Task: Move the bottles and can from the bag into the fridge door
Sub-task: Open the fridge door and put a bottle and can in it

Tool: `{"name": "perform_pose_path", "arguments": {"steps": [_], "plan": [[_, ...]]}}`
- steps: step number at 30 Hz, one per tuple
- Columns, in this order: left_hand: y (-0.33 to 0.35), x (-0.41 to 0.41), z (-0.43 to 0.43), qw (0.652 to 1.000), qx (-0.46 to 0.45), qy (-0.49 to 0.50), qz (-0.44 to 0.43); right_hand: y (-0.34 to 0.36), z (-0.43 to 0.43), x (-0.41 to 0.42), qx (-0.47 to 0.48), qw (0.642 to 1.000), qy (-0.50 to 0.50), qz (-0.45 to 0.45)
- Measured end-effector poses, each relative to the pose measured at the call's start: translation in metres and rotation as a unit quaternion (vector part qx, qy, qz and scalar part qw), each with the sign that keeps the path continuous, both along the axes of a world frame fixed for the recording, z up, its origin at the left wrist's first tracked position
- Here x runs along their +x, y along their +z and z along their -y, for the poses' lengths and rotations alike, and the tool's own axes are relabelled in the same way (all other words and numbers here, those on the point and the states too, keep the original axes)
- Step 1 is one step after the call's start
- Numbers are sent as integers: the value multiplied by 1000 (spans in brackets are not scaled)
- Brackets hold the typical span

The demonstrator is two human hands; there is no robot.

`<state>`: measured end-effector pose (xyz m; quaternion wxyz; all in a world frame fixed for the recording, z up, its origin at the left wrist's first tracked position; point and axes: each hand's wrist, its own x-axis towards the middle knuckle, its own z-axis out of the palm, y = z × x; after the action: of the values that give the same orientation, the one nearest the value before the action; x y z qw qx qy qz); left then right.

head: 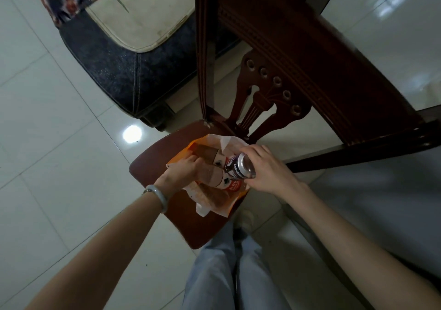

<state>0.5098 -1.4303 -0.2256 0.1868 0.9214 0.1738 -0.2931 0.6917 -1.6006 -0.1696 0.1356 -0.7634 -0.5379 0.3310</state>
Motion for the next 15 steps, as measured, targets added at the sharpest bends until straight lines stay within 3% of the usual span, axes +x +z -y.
{"name": "perform_pose_path", "arguments": {"steps": [15], "plan": [[150,32,37,978,-12,-119,169,97,40,-11,37,995,-87,37]]}}
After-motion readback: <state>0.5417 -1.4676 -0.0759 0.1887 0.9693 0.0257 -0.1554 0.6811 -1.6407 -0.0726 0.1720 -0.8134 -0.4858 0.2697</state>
